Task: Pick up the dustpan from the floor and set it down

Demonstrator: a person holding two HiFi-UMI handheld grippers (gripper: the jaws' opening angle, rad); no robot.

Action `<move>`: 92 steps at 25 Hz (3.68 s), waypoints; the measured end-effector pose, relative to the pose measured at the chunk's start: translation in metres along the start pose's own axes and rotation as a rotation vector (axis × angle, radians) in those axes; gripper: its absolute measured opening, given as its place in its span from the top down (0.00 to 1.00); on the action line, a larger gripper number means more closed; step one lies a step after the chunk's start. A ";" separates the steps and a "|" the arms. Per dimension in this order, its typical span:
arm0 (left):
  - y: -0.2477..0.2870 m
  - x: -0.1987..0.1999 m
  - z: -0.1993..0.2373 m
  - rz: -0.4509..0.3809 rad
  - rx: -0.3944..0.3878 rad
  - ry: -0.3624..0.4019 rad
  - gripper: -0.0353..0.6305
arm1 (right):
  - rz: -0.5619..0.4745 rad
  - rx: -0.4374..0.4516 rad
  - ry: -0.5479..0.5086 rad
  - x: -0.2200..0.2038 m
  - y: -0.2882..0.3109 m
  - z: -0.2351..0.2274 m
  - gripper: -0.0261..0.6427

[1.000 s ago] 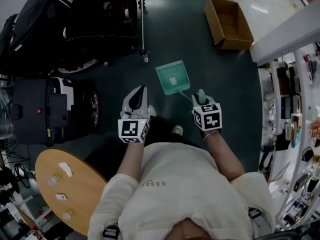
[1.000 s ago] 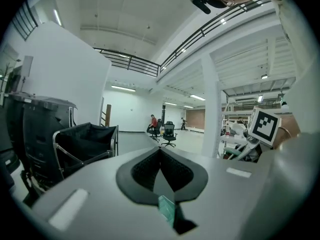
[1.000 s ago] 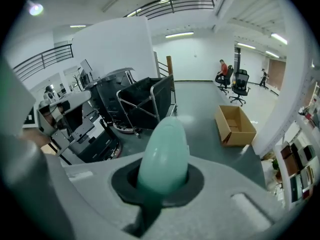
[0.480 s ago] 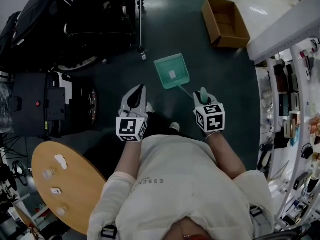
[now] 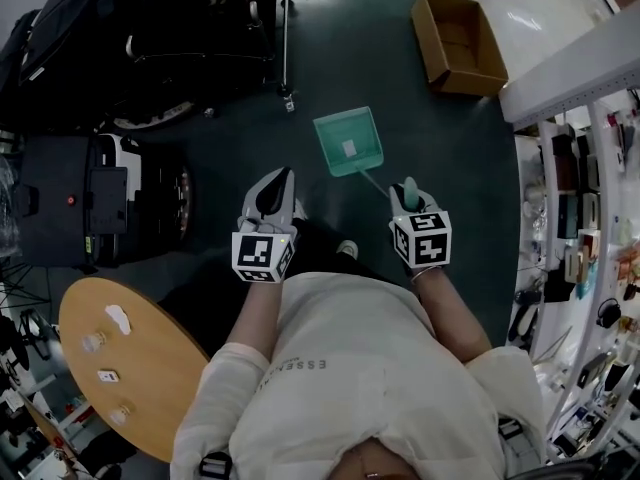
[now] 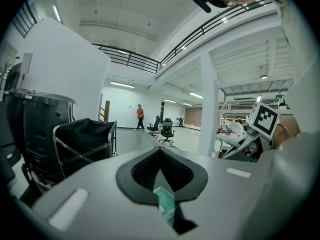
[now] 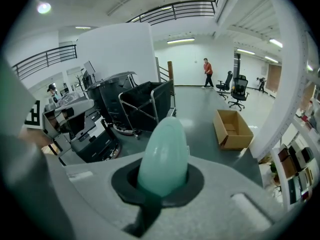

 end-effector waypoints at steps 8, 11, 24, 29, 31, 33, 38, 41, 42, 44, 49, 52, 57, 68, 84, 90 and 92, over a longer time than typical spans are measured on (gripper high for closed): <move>0.021 -0.001 0.031 0.027 0.010 -0.015 0.92 | 0.039 0.013 0.014 0.020 0.038 0.002 0.97; 0.032 -0.007 0.045 0.043 0.017 -0.025 0.92 | 0.049 0.009 0.037 0.029 0.059 0.001 0.97; 0.109 -0.048 0.125 0.110 0.000 -0.114 0.92 | 0.226 -0.030 0.145 0.042 0.218 -0.010 0.97; 0.133 -0.062 0.147 0.107 -0.007 -0.160 0.92 | 0.261 -0.065 0.180 0.043 0.281 -0.019 0.97; 0.134 -0.071 0.155 0.127 0.003 -0.183 0.92 | 0.280 -0.066 0.173 0.038 0.301 -0.017 0.97; 0.137 -0.085 0.161 0.146 0.006 -0.195 0.92 | 0.289 -0.068 0.166 0.036 0.318 -0.017 0.97; 0.140 -0.104 0.170 0.168 -0.012 -0.224 0.92 | 0.293 -0.087 0.199 0.030 0.348 -0.019 0.97; 0.145 -0.103 0.171 0.171 -0.018 -0.235 0.92 | 0.299 -0.090 0.204 0.028 0.356 -0.022 0.97; 0.148 -0.104 0.171 0.173 -0.022 -0.232 0.92 | 0.300 -0.090 0.207 0.028 0.358 -0.023 0.97; 0.152 -0.107 0.174 0.173 -0.028 -0.226 0.92 | 0.298 -0.088 0.219 0.028 0.360 -0.026 0.97; 0.159 -0.104 0.178 0.178 -0.023 -0.217 0.92 | 0.322 -0.097 0.195 0.029 0.365 -0.028 0.92; 0.163 -0.103 0.175 0.194 -0.033 -0.214 0.92 | 0.335 -0.137 0.139 0.028 0.362 -0.030 0.71; 0.166 -0.096 0.168 0.215 -0.053 -0.204 0.92 | 0.240 -0.153 0.134 0.042 0.344 -0.029 0.55; 0.139 -0.019 0.123 0.118 -0.051 -0.130 0.92 | -0.217 -0.165 0.064 0.133 0.174 -0.016 0.88; 0.010 0.048 -0.007 -0.038 -0.038 0.006 0.92 | -0.563 -0.012 -0.145 0.090 -0.027 0.018 0.97; -0.032 0.023 -0.024 -0.021 -0.007 -0.015 0.92 | -0.525 0.002 -0.128 0.053 -0.045 0.024 0.97; -0.047 0.017 -0.026 -0.020 0.001 -0.025 0.92 | -0.510 0.008 -0.122 0.041 -0.052 0.030 0.97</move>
Point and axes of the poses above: the fingertips, and each gripper's own axes: y forward along the fingers, z to its left, x out of its top, the point moved 4 cm from there along -y, backward along the fingers, and after that the axes turned 4 degrees about z, right-handed, at the moved point
